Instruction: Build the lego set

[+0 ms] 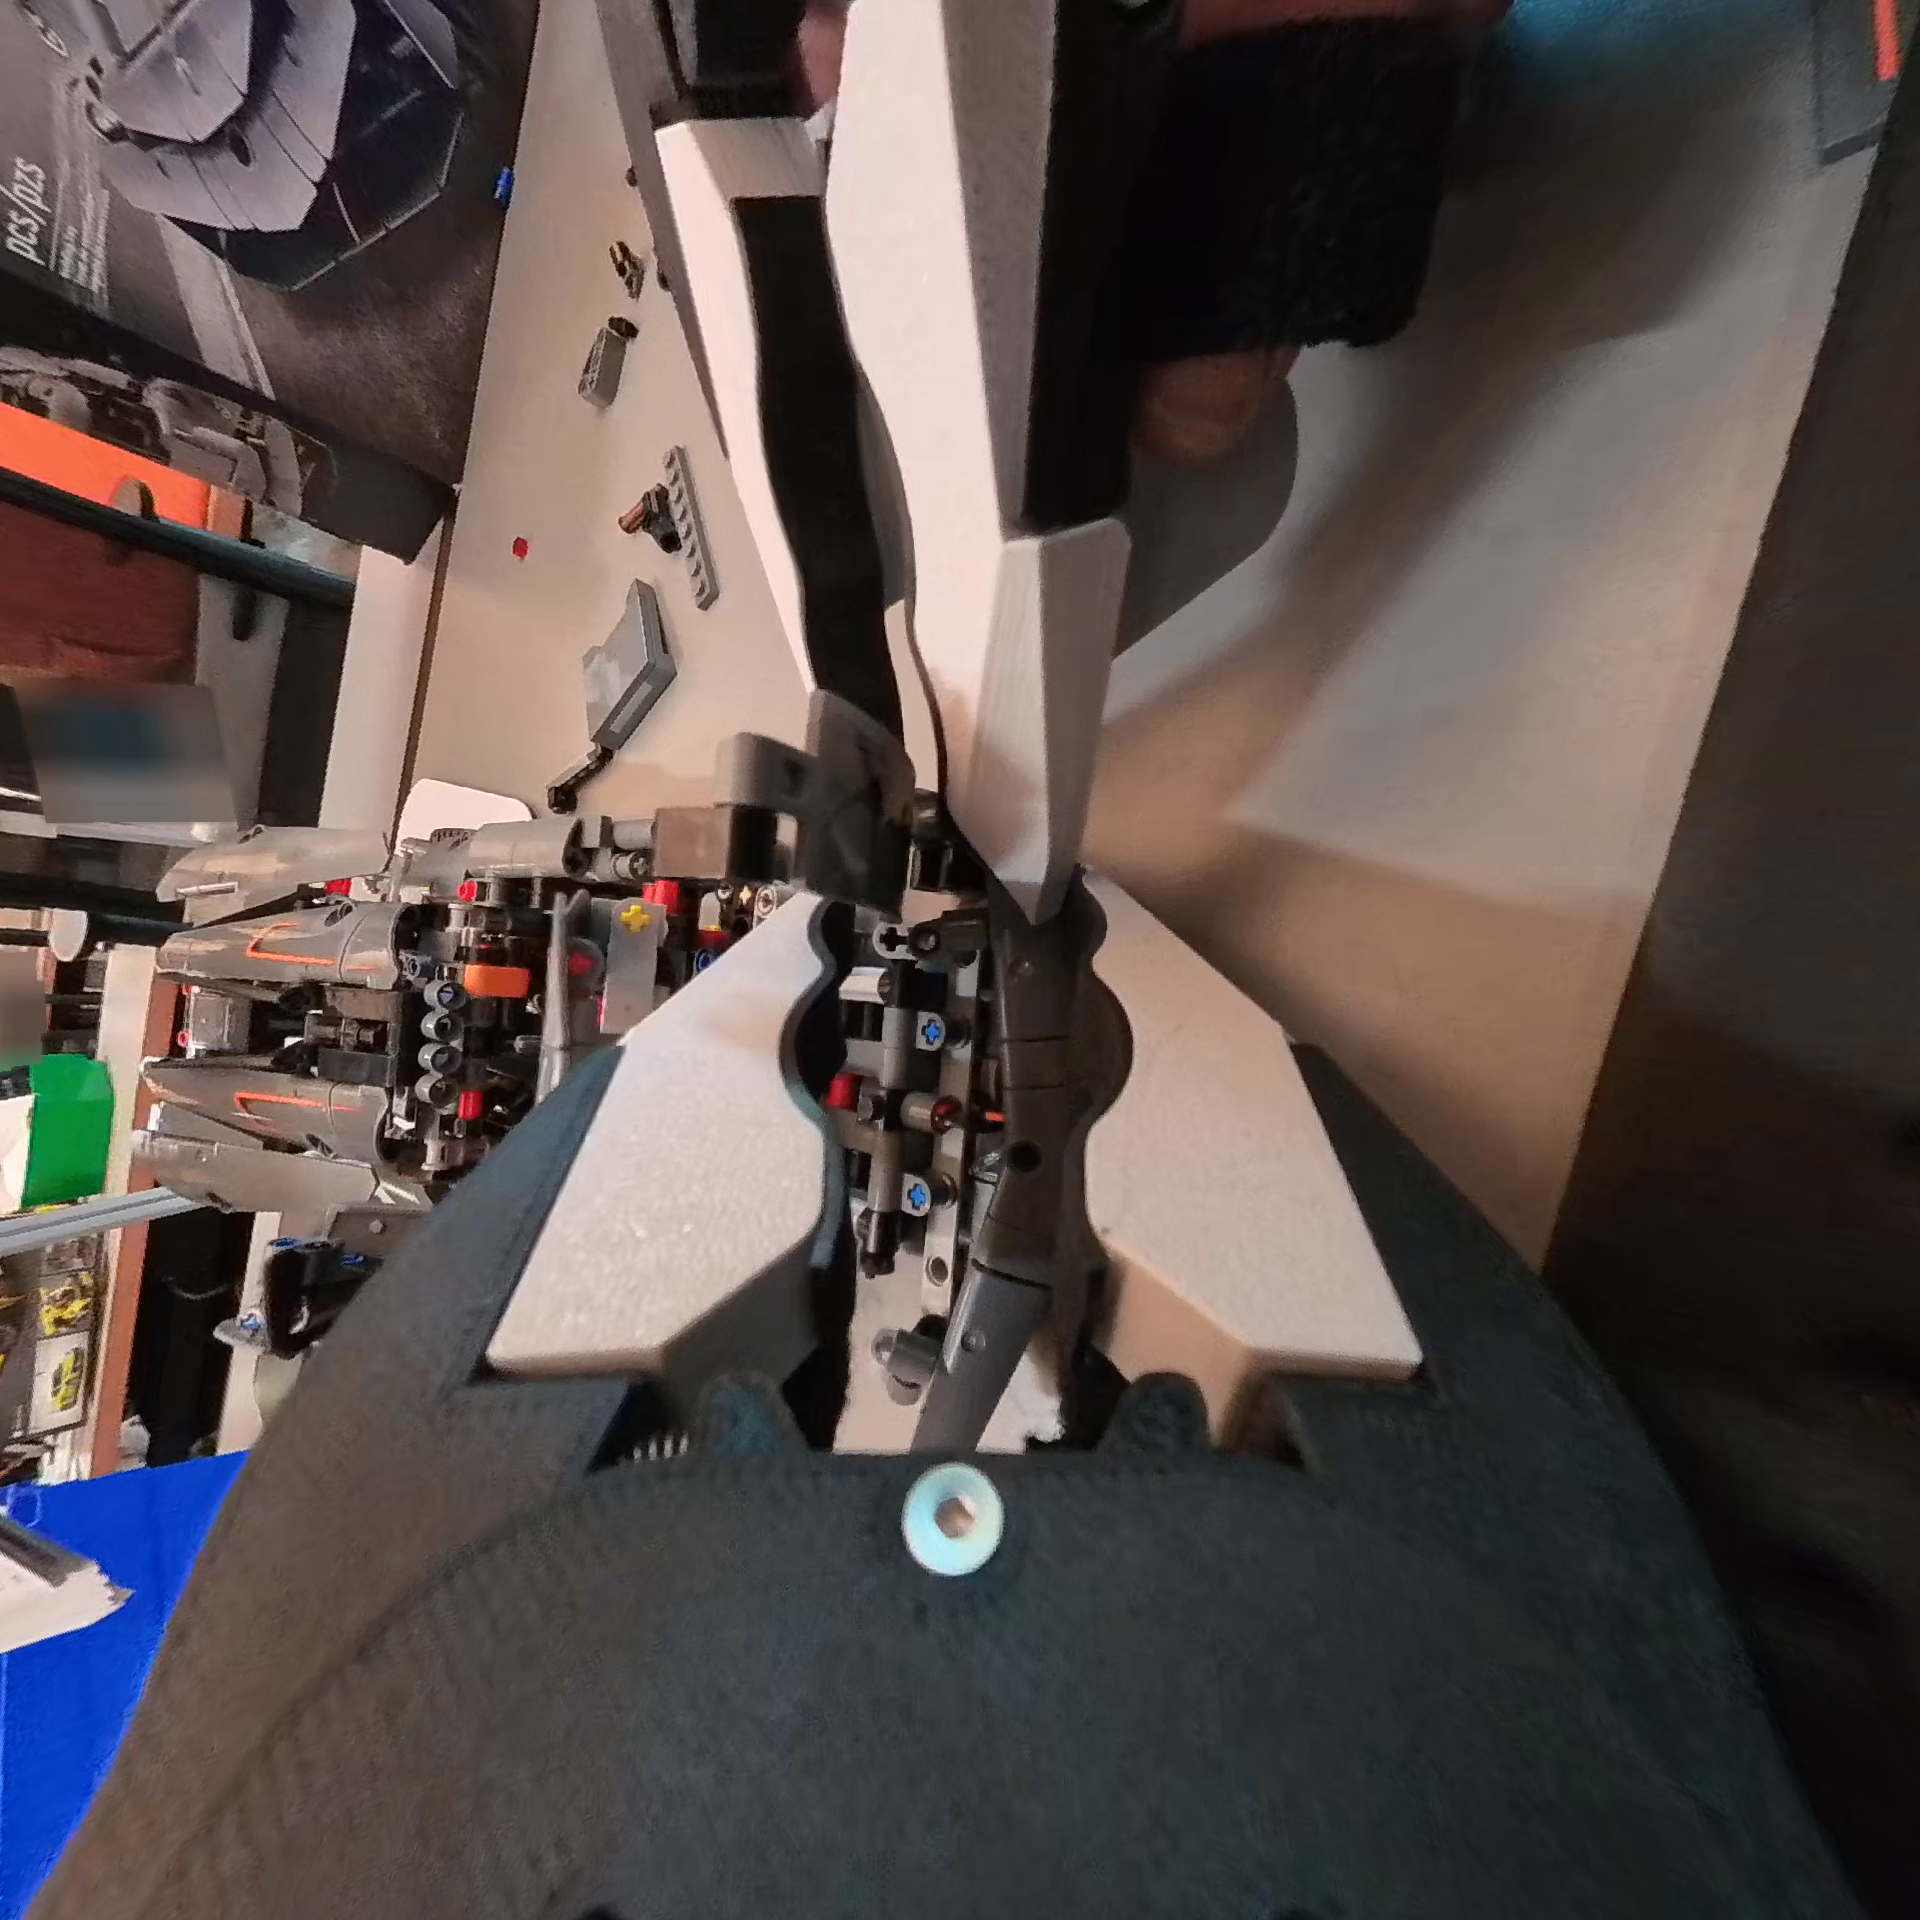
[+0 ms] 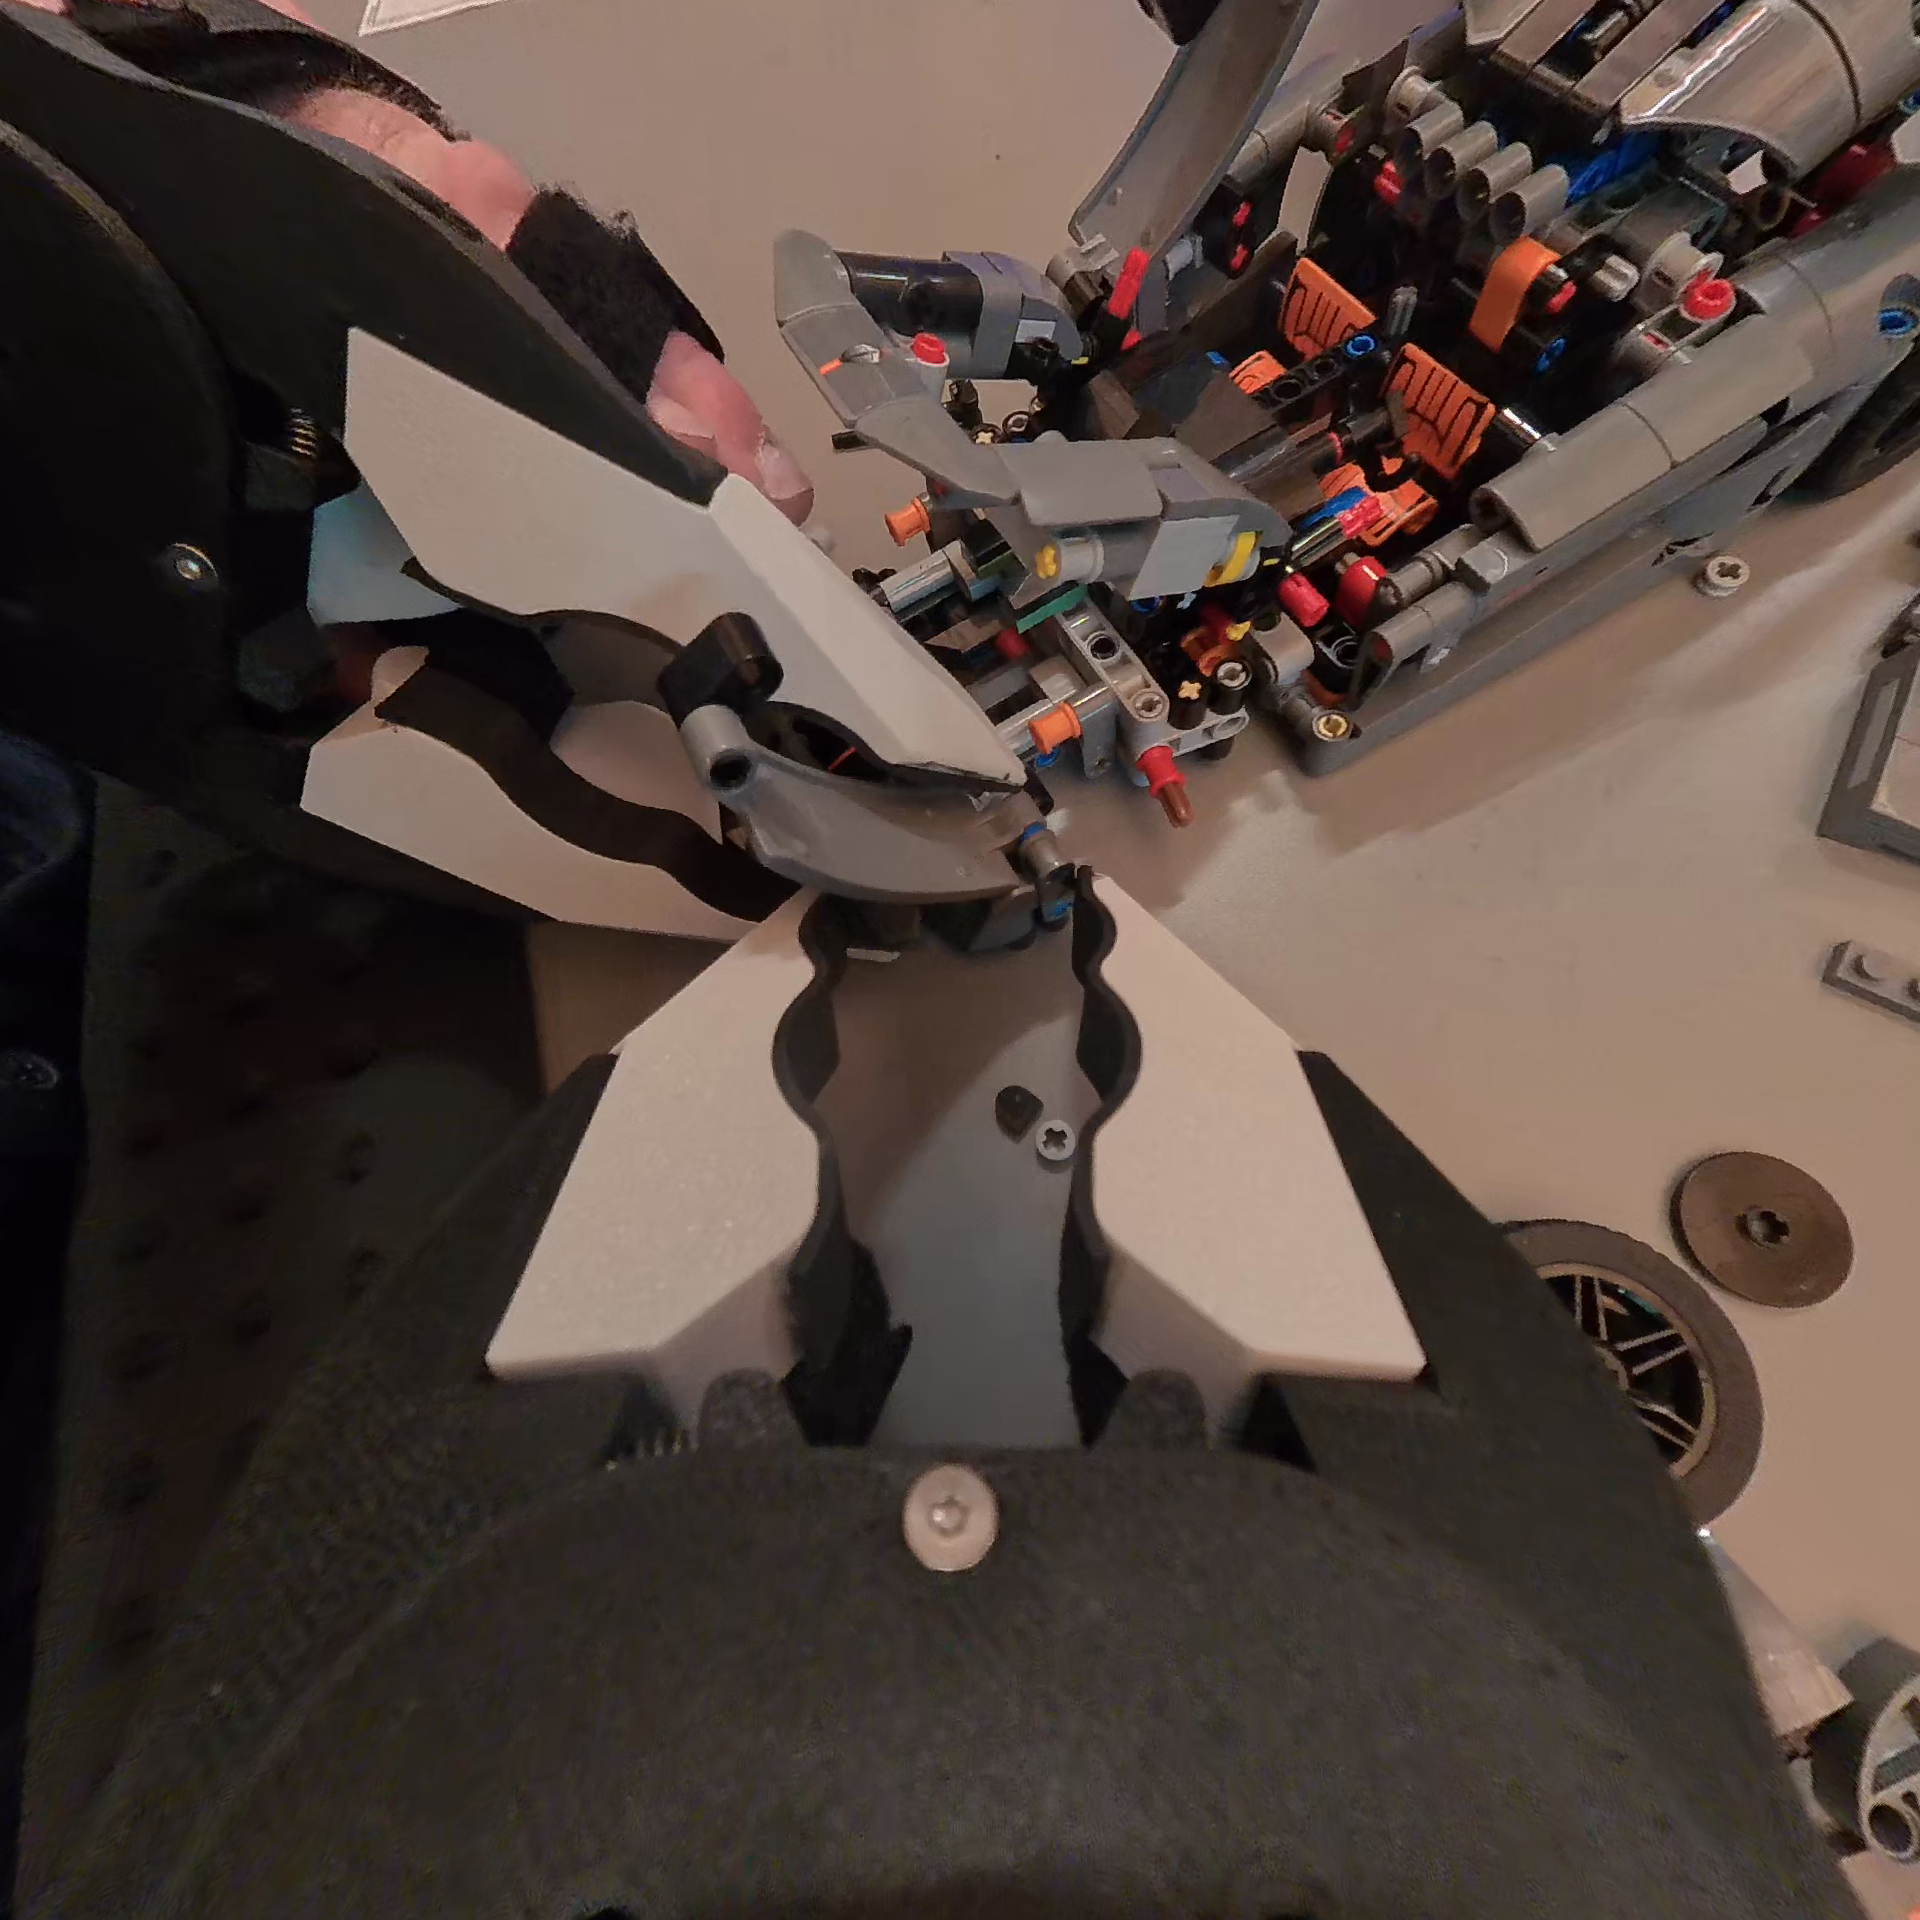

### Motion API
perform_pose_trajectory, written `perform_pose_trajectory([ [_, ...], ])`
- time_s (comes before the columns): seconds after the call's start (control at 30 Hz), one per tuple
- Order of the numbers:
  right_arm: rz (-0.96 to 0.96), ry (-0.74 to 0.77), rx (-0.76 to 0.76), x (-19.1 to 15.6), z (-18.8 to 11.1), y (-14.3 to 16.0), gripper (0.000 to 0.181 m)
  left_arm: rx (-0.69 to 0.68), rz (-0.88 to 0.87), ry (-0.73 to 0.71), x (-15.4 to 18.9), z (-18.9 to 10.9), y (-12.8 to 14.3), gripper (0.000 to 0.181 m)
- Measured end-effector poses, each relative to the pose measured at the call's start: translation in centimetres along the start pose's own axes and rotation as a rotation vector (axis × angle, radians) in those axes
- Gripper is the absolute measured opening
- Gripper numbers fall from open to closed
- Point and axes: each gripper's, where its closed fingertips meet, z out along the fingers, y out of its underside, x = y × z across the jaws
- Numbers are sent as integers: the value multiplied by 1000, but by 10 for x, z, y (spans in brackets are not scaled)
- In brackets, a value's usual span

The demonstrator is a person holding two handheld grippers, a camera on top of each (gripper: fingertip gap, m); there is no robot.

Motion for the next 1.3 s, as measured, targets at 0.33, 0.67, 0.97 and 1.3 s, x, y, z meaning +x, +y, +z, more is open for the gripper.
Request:
perform_pose_trajectory([
  [0.33, 1, -1, 0, 0, 1, 0, 41, -7, 0, -4, 0, 0, 1, 37],
  [0.67, 1, -1, -2, 0, 1, 0, 41, -10, -10, -6, 1, 0, 1, 37],
  [0.97, 0, -1, -2, 0, 2, -1, 41, -22, -13, -1, 3, -1, 2, 34],
  [1.3, -2, 0, -3, 1, 2, -1, 40, -18, -4, -12, 1, 0, 2, 36],
])
